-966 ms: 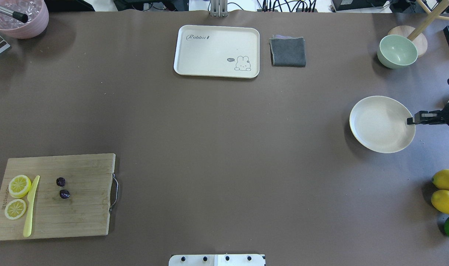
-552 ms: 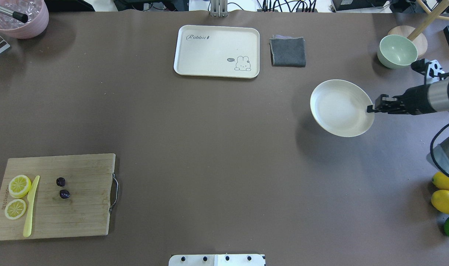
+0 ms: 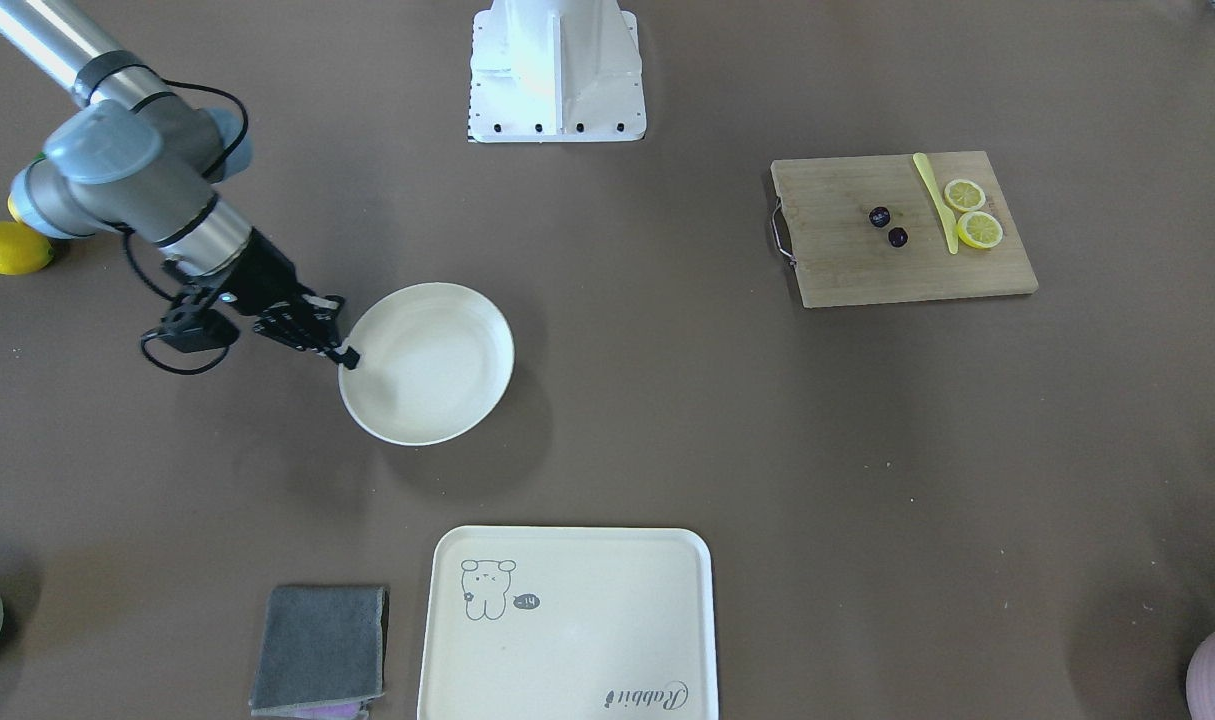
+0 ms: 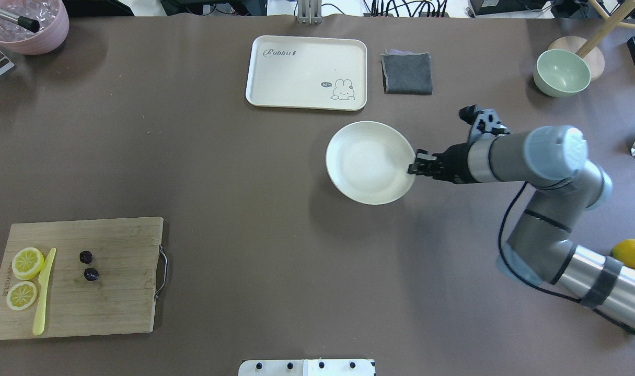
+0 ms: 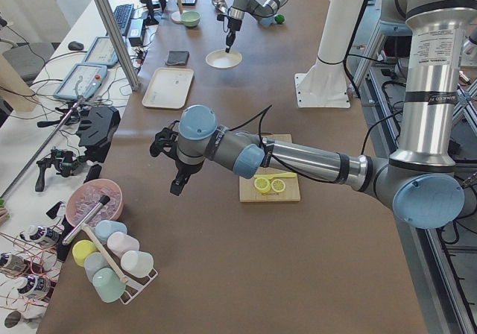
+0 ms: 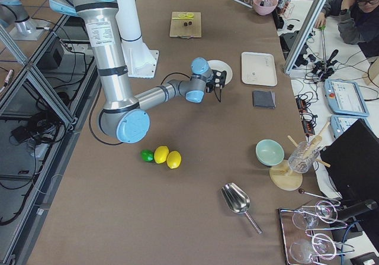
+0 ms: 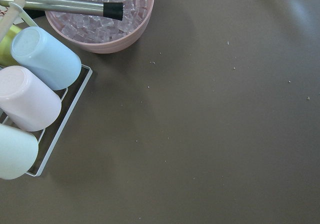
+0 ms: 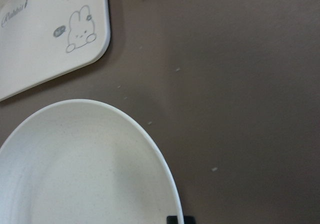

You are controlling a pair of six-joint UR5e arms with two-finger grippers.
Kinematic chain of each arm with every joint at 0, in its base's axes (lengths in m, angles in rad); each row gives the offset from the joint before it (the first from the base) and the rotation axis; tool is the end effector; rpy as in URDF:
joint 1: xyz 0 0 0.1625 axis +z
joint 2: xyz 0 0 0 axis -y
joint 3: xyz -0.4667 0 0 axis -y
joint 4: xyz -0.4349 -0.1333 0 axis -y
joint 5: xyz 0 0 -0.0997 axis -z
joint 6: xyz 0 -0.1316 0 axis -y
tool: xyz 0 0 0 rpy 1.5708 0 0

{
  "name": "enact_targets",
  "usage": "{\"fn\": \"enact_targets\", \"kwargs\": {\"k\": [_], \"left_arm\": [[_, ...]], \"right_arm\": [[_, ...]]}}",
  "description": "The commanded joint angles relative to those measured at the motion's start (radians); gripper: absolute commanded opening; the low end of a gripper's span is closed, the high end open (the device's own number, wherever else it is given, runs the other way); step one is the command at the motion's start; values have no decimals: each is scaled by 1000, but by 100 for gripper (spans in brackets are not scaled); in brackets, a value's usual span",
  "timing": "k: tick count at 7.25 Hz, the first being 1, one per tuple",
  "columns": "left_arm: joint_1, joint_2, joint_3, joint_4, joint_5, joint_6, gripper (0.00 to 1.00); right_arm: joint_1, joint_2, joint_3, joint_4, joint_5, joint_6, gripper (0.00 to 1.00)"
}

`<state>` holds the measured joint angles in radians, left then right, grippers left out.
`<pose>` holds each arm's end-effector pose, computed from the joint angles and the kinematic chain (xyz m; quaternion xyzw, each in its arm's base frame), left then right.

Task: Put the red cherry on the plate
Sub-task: 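Slide the white plate with the right gripper toward the table center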

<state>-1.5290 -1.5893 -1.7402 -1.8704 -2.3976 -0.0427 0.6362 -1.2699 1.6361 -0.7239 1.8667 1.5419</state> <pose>-0.0128 -0.5667 0.5799 0.2044 0.3988 0.0966 0.8887 -0.5044 -0.4906 0.4032 0.0696 -0.5725 0.1628 0.8006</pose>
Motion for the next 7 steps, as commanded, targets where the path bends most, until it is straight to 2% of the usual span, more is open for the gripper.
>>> {"fn": "enact_targets", "kwargs": {"k": [1, 3, 5, 7], "left_arm": [[4, 0, 4, -1, 0, -3, 98], [4, 0, 2, -1, 0, -3, 98], [4, 0, 4, -1, 0, -3, 98], [4, 0, 4, -1, 0, -3, 98]], "right_arm": [[-174, 172, 59, -291, -185, 73, 0], [-275, 216, 51, -340, -286, 101, 0], [-290, 224, 21, -342, -323, 83, 0], [-288, 230, 25, -350, -343, 51, 100]]}}
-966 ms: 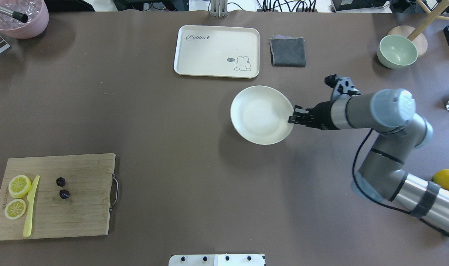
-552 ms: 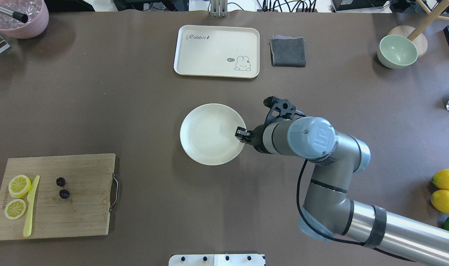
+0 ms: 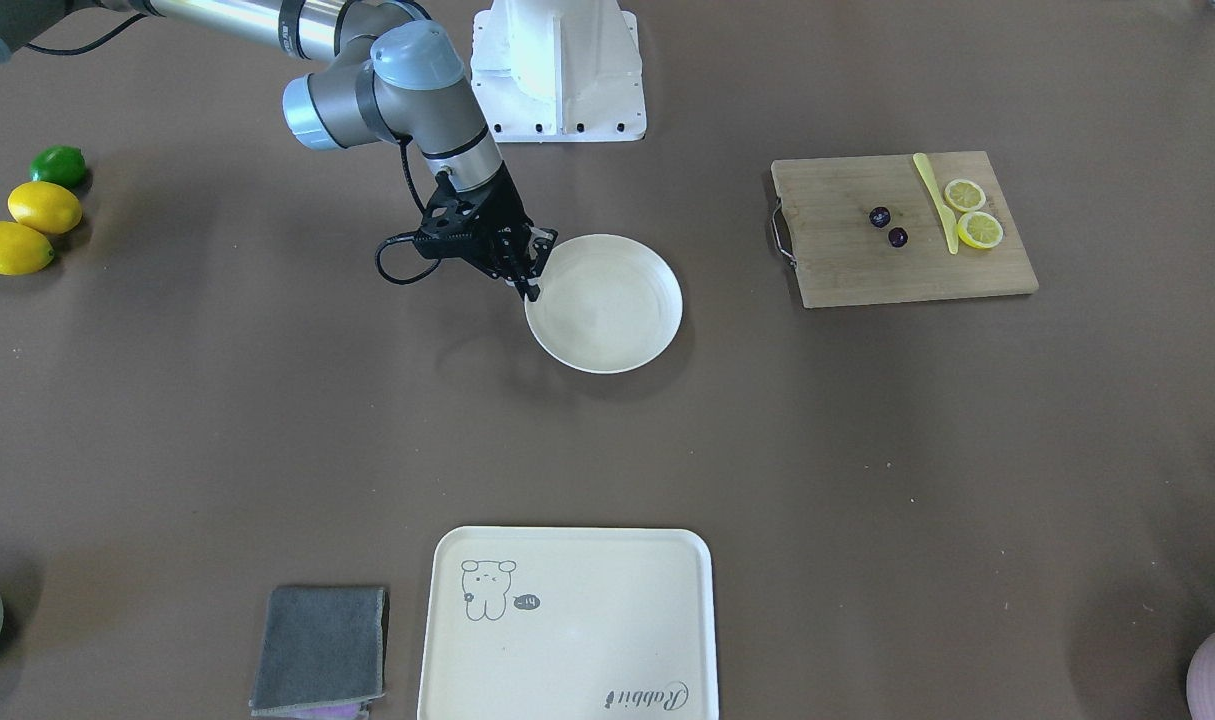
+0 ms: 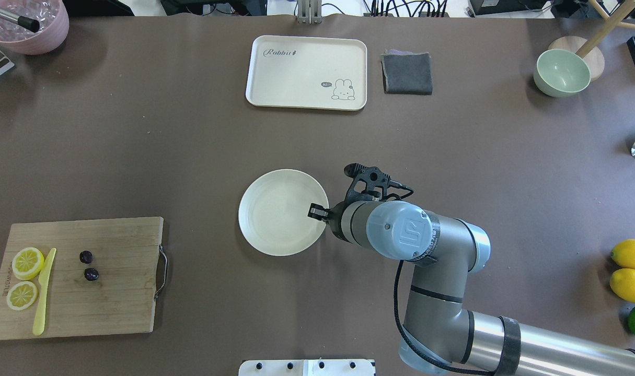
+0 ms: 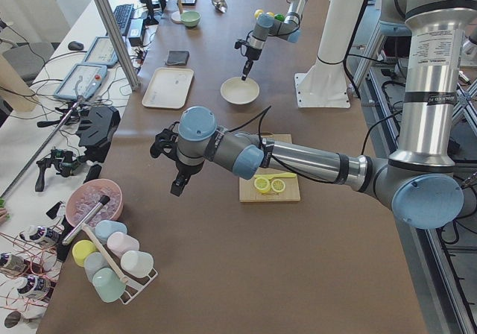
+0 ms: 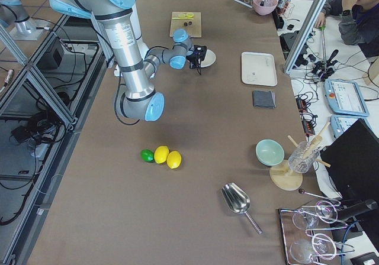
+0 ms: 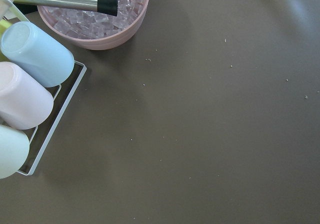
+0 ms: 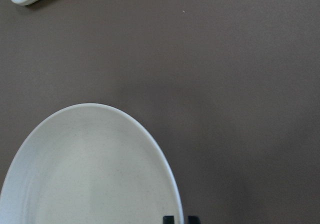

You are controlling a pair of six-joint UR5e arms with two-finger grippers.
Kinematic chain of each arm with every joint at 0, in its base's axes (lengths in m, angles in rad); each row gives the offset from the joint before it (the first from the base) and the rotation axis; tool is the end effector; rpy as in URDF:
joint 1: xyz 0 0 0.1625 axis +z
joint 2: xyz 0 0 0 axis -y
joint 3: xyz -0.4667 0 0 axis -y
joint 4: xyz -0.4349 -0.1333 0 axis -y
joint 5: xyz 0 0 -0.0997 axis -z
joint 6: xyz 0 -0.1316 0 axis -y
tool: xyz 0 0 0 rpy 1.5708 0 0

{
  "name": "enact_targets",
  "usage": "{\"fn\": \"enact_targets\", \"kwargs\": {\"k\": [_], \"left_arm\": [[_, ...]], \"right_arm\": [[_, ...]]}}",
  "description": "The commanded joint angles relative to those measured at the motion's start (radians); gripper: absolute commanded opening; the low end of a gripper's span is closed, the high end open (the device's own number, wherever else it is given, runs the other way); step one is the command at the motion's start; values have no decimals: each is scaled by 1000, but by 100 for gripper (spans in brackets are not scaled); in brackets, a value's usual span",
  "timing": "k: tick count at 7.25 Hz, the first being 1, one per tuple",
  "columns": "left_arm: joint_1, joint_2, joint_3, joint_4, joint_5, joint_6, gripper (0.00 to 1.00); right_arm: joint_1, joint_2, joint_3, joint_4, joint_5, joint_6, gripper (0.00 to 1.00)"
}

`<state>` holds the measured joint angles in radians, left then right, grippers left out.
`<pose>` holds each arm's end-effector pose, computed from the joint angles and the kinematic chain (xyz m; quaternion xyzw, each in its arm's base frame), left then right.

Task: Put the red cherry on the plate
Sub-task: 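Slide the white plate with the right gripper toward the table center, then open the right gripper and withdraw the right arm from the plate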

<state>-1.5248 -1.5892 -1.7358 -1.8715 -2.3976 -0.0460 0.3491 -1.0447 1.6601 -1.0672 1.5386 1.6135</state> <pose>-0.0104 -0.5670 0.5823 0.2013 0.3997 0.0963 0.8891 -0.6590 -0.3862 0.2828 0.0945 -0.5224 0.1733 0.8295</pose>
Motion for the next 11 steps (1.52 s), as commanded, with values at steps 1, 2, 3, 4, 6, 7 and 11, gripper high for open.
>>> {"fn": "enact_targets", "kwargs": {"k": [1, 2, 3, 4, 6, 7, 11], "left_arm": [[0, 2, -8, 0, 0, -5, 98], [0, 0, -23, -2, 0, -71, 98], [23, 17, -53, -35, -8, -148, 98], [88, 64, -68, -167, -34, -304, 98], [280, 142, -76, -497, -31, -684, 98], [351, 197, -114, -536, -29, -765, 98], [763, 291, -197, -538, 316, -1006, 97]], "right_arm": [[16, 6, 27, -48, -14, -52, 100], [74, 5, 91, -133, 41, -91, 100], [168, 0, 154, -237, 158, -146, 100], [265, -17, 189, -311, 255, -227, 100], [472, -101, 230, -382, 423, -489, 100], [573, -183, 260, -382, 513, -635, 100], [904, -443, 267, -379, 736, -1151, 100]]}}
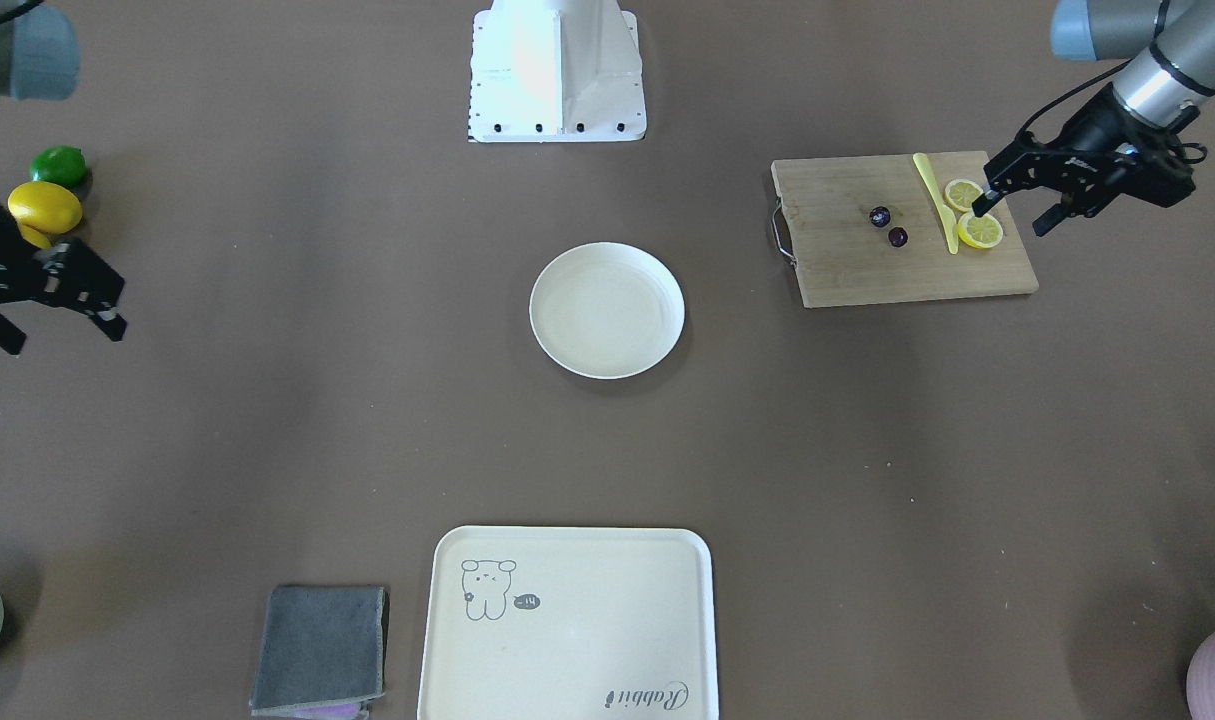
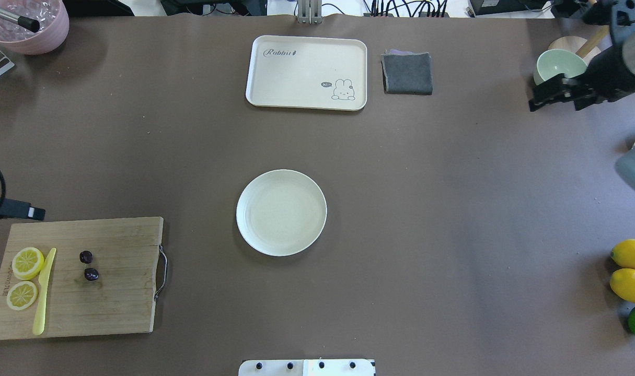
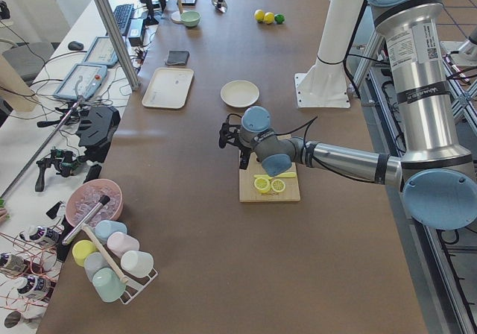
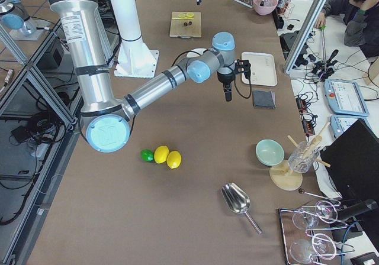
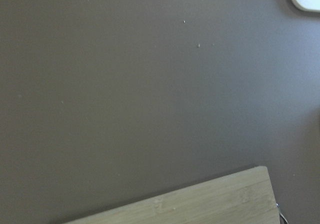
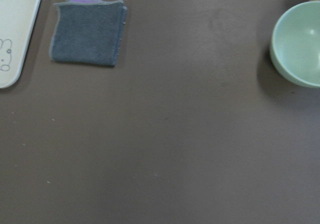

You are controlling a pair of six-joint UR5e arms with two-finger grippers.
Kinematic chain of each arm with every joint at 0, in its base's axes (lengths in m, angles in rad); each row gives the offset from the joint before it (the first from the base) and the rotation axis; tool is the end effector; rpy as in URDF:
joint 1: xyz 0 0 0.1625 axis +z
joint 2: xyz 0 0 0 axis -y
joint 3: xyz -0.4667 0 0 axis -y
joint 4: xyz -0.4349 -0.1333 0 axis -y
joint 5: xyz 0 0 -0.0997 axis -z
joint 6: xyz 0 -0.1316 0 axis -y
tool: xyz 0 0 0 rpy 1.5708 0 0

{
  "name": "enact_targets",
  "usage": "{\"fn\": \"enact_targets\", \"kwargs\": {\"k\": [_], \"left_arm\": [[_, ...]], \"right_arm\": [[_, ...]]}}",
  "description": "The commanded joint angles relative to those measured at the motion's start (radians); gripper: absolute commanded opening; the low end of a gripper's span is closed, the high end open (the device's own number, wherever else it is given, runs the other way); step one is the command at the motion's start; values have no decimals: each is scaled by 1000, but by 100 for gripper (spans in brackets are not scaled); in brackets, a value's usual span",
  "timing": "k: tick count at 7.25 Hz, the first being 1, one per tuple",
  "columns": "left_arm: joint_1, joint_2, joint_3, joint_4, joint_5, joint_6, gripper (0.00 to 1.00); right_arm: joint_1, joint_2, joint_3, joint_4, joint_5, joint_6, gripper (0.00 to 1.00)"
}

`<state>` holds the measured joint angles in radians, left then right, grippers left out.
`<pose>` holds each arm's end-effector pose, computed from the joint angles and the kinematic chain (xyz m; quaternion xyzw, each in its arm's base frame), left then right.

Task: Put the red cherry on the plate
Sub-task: 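Move the left gripper over the cutting board and lower onto the dark cherries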

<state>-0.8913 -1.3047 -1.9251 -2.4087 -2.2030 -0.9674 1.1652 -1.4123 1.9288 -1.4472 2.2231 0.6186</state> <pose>0.2429 -0.3890 0.5586 0.0846 0.5004 0.0154 0.8615 -0.1854 -0.5671 0.4329 0.1108 -0.4112 -0.0046 0.9048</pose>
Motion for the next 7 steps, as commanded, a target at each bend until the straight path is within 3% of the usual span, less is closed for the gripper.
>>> {"fn": "enact_targets", "kwargs": {"k": [1, 3, 5, 7], "left_arm": [[197, 5, -9, -1, 191, -120, 97], [296, -2, -3, 0, 290, -122, 83], [334, -7, 11, 2, 305, -122, 64], [339, -13, 12, 2, 305, -122, 52]], "right_arm": [[147, -127, -5, 1, 85, -246, 100], [182, -162, -8, 2, 90, -293, 100], [185, -198, -8, 16, 86, -295, 100], [198, -203, -8, 18, 86, -295, 100]]}}
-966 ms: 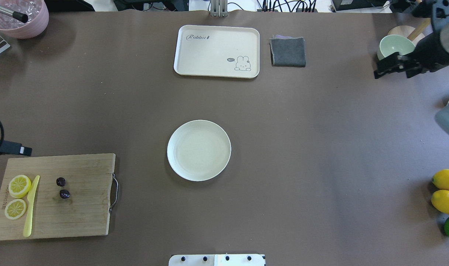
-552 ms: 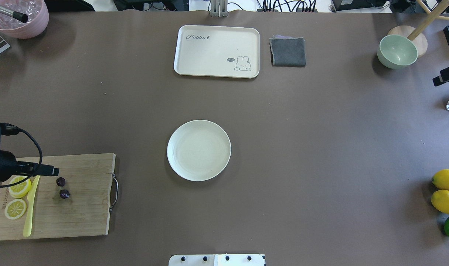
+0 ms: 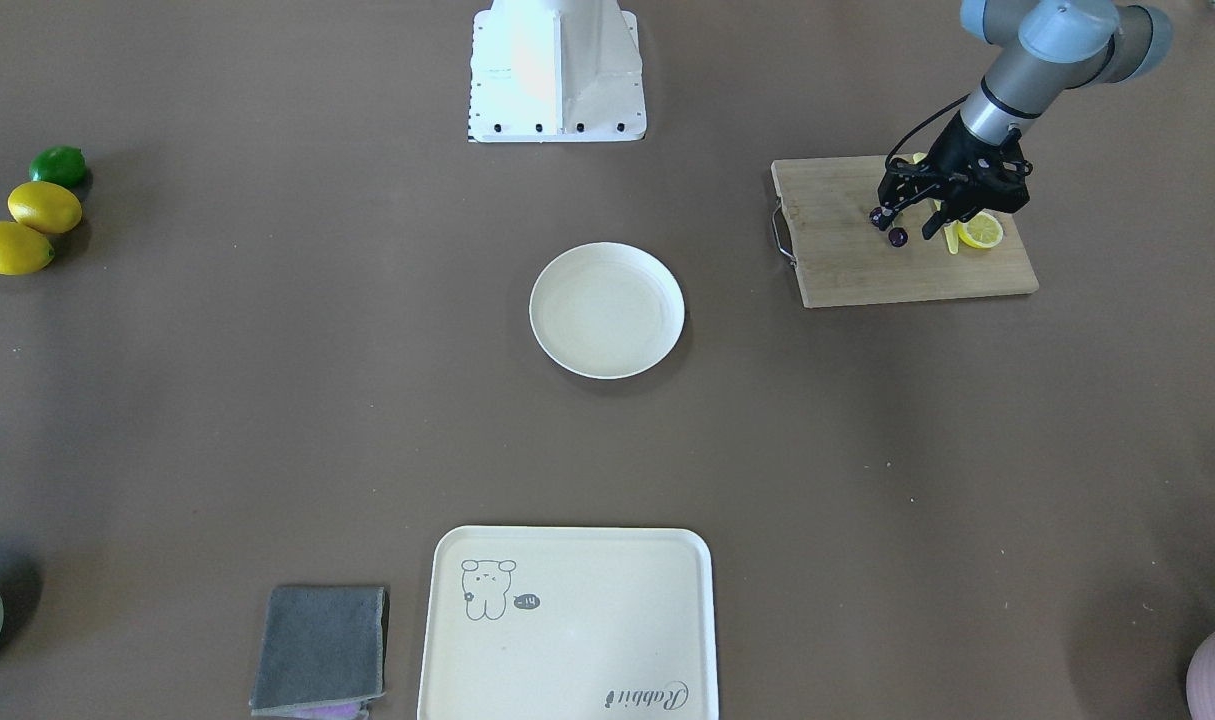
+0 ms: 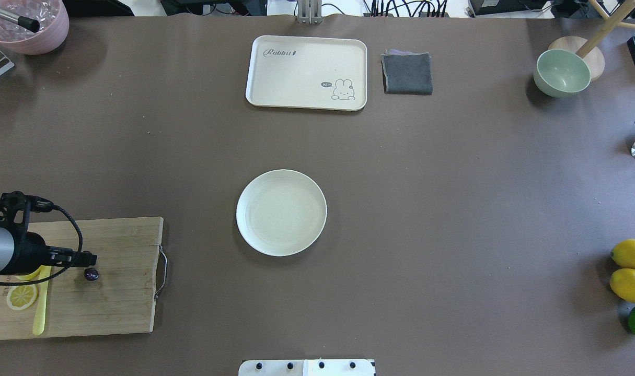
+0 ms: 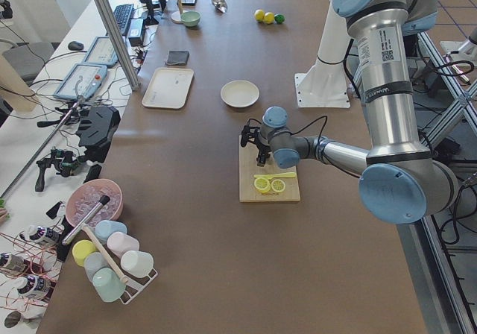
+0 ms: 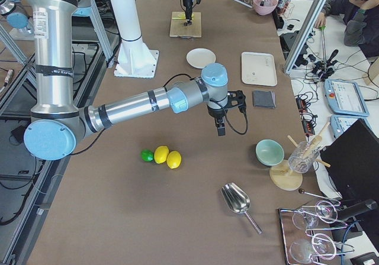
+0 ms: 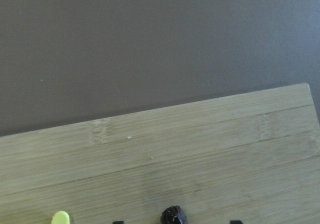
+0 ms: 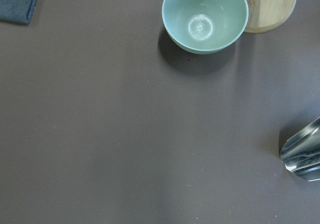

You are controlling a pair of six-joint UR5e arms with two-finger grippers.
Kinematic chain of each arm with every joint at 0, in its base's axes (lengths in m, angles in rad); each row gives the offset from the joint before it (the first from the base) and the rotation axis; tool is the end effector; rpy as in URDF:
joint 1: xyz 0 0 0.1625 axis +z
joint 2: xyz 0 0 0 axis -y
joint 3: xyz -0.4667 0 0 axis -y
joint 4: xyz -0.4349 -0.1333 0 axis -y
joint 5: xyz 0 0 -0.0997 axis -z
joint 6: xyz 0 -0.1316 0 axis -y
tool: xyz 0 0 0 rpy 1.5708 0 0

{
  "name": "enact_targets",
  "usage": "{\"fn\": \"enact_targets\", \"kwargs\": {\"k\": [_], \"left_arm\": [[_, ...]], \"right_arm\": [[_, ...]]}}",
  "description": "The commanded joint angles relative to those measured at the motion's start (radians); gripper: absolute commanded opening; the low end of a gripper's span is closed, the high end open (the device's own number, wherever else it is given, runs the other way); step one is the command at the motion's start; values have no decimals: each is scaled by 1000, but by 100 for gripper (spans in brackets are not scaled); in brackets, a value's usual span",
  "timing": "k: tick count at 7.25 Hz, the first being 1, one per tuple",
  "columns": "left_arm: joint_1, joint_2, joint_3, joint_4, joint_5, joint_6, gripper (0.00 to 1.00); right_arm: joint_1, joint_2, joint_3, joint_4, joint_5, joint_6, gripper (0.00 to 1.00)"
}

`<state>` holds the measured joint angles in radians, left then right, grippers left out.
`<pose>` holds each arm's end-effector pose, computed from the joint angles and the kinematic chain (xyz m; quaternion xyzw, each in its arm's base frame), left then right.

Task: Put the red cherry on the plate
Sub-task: 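Move the left gripper over the cutting board and lower onto the dark cherries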

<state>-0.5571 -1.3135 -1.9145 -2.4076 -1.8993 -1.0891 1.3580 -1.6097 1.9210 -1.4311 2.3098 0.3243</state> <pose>0.3543 -0.3277 0.5719 0.0910 0.4541 0.0395 0.8854 -0.0679 -0.5255 0.5397 0.1076 -0.3947 -0.0300 0.9120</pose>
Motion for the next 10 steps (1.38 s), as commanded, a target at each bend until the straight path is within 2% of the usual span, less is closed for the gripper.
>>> {"fn": "enact_targets", "kwargs": {"k": [1, 2, 4, 5, 6, 7, 8, 10], "left_arm": [[6, -6, 3, 1, 2, 0, 46], [5, -10, 5, 1, 2, 0, 40], [5, -16, 15, 1, 2, 3, 40], [5, -18, 15, 1, 2, 3, 36], [5, -18, 15, 2, 2, 3, 24], [5, -18, 14, 2, 2, 3, 5], [2, -20, 9, 1, 2, 5, 0], [-15, -62, -1, 1, -7, 3, 0]], "right_arm": [[6, -9, 1, 3, 0, -1, 100], [6, -9, 1, 3, 0, -1, 100], [6, -10, 1, 3, 0, -1, 100], [6, -12, 1, 3, 0, -1, 100], [6, -12, 3, 3, 0, -1, 100], [6, -12, 3, 3, 0, -1, 100], [6, -13, 3, 3, 0, -1, 100], [21, -42, 6, 6, 0, -2, 100]]}}
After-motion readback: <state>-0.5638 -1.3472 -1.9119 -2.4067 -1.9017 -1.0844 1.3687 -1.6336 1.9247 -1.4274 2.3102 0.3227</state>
